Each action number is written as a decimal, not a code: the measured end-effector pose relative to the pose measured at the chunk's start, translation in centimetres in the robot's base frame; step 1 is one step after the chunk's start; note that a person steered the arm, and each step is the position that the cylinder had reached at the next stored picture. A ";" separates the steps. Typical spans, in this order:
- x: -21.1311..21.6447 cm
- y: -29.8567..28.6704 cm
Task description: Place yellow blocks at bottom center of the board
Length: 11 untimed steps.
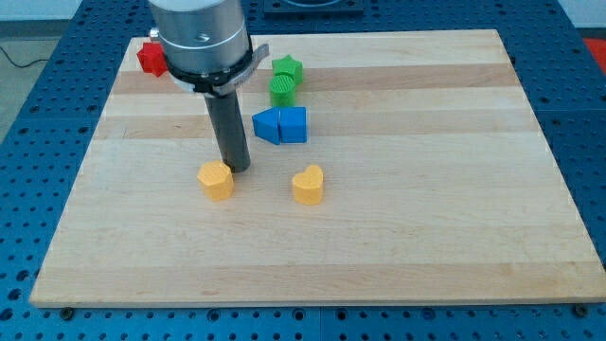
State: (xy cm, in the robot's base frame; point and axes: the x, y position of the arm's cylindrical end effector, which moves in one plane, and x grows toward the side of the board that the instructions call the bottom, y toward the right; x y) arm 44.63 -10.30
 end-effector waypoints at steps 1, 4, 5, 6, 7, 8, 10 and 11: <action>-1.8 -2.9; 6.5 5.5; 7.5 6.9; 6.0 5.0; 4.0 1.8; 3.0 -2.0; 5.7 -3.8; 8.3 0.1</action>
State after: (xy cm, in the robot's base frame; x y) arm 52.96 -10.20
